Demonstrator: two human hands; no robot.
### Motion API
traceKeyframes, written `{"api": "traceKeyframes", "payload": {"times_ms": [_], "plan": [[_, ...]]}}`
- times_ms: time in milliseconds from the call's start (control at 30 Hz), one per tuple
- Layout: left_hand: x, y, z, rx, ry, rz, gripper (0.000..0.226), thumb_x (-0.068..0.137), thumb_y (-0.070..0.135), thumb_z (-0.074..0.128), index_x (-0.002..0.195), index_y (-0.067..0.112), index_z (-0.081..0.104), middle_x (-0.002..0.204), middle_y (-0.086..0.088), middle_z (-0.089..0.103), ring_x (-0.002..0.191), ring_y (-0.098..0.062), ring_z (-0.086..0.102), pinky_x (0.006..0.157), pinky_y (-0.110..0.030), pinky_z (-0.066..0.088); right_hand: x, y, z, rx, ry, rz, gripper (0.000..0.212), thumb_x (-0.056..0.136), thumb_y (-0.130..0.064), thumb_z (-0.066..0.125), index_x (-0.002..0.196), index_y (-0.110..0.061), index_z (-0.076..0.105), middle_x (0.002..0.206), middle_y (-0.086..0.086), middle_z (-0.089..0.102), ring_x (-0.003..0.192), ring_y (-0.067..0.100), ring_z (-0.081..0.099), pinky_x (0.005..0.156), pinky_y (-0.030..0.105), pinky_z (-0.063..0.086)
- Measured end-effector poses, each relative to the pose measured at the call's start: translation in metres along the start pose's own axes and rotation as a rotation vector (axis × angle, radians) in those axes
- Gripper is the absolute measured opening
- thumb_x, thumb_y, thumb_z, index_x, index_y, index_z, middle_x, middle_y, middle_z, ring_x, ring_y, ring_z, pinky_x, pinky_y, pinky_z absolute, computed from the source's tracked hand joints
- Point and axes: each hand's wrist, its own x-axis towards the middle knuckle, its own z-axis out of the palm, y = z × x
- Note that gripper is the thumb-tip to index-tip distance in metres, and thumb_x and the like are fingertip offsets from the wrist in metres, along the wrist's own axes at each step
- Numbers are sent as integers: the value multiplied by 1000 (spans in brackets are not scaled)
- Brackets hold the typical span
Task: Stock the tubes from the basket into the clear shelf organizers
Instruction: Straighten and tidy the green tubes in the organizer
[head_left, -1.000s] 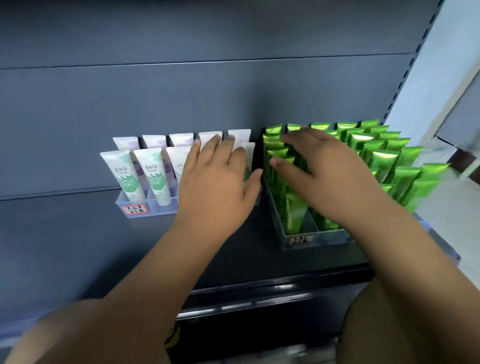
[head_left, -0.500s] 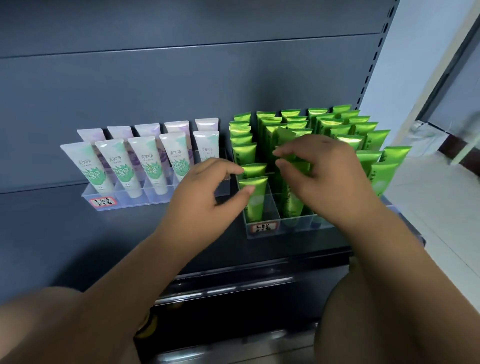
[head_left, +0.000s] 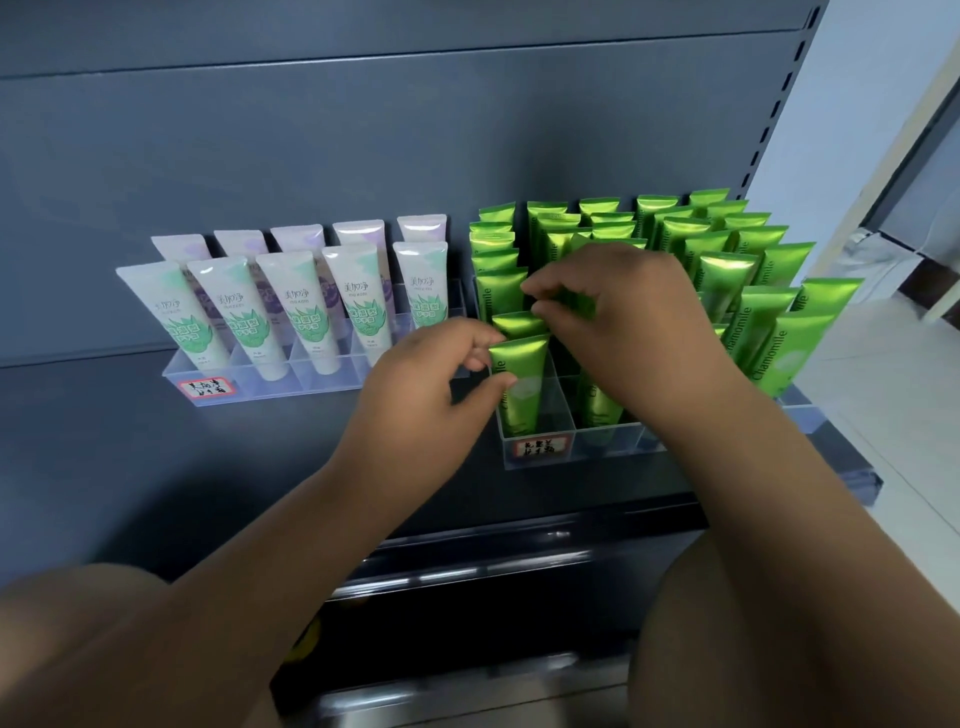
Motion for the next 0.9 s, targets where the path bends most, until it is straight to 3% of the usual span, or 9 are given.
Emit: {"api": "traceKeyframes", "payload": {"times_ms": [333,567,900], "plan": [[0,1,0,22,-17,10,30,90,21,76,119,17,67,97,9,64,97,-10,63,87,-29,52,1,1,1,-41,-66,14,13,83,-20,73,93,-18,81,86,-1,77,82,21,69,71,41,57],[-2,4,-2,6,-27,-15,33,89,30,77,119,20,66,98,10,64,99,-8,61,87,-27,51,1,-2,5,-9,-29,60,12,84,-22,70,87,-22,81,84,-6,77,77,16,70,68,38,57],[-3,4,-1,3,-32,-24,34,90,29,75,122,20,65,98,12,62,99,-5,61,87,-28,51,1,-5,2,-29,-32,78,14,83,-29,69,85,-23,81,81,-7,76,75,17,70,73,41,56]]}}
